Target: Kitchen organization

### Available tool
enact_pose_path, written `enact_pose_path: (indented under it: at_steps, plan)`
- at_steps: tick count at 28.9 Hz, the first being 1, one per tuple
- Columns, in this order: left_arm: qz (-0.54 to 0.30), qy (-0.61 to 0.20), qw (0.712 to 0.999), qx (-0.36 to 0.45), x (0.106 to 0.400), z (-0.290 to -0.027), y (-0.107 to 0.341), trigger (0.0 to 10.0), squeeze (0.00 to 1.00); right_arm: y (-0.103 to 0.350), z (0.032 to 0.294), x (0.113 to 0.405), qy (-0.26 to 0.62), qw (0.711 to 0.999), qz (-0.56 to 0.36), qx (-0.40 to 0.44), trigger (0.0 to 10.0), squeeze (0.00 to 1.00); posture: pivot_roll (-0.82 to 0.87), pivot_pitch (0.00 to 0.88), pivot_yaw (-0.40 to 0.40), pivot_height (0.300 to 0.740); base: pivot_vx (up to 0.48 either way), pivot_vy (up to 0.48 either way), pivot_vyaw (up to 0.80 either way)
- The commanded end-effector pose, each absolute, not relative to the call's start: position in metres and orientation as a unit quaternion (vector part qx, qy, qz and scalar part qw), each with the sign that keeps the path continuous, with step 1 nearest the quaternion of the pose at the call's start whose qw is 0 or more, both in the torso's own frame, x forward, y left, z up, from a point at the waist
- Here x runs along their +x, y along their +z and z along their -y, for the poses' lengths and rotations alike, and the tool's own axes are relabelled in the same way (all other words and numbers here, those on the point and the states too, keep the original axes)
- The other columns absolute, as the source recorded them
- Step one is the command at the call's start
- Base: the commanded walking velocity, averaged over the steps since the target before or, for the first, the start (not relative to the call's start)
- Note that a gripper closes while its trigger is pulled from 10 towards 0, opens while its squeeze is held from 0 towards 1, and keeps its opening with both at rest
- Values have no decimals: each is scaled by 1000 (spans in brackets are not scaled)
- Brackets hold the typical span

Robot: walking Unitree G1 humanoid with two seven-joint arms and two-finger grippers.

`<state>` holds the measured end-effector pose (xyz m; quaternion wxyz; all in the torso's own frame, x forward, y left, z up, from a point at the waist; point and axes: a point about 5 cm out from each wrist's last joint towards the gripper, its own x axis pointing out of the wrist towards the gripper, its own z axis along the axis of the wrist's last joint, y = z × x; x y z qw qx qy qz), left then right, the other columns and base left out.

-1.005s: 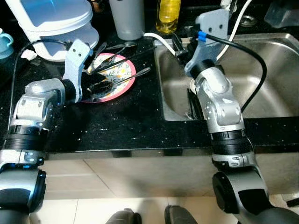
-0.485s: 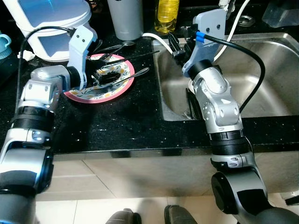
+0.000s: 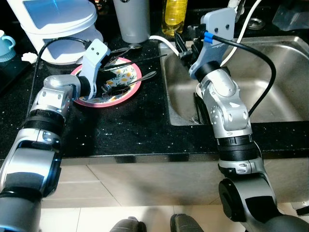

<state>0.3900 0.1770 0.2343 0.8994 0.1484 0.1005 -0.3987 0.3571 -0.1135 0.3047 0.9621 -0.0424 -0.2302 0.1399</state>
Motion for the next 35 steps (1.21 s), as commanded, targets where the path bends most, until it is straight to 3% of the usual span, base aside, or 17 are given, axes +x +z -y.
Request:
enact_pose_path:
  at_steps: [1,19,20,21,22,26,32,35]
  plan:
    - [-163,-393,892,150,386,-177,200,0,0,305,112,355,143,961,232,-41,10000,0,-16,93,85,740,0,0,0]
    - [-84,-410,899,126,388,-170,227,0,0,308,114,357,143,961,234,-40,10000,0,-11,86,66,740,0,0,0]
    - [-65,-408,902,126,389,-167,237,4980,0,308,114,358,144,961,234,-39,10000,0,-8,82,62,740,0,0,0]
    - [-65,-408,902,126,389,-167,237,4980,0,308,114,358,144,961,234,-39,10000,0,-8,82,62,740,0,0,0]
    - [-45,-405,905,124,390,-163,247,10000,0,308,114,358,144,961,234,-39,10000,0,-7,80,61,740,0,0,0]
    - [60,-417,903,81,387,-143,296,10000,0,309,111,358,147,960,237,-37,10000,0,-11,69,59,740,0,0,0]
    - [108,-436,893,35,382,-115,317,10000,0,308,112,357,146,960,237,-39,10000,0,-30,62,65,740,0,0,0]
    - [109,-449,887,-21,383,-69,315,10000,0,307,119,356,126,963,235,-45,10000,0,-64,70,69,740,0,0,0]
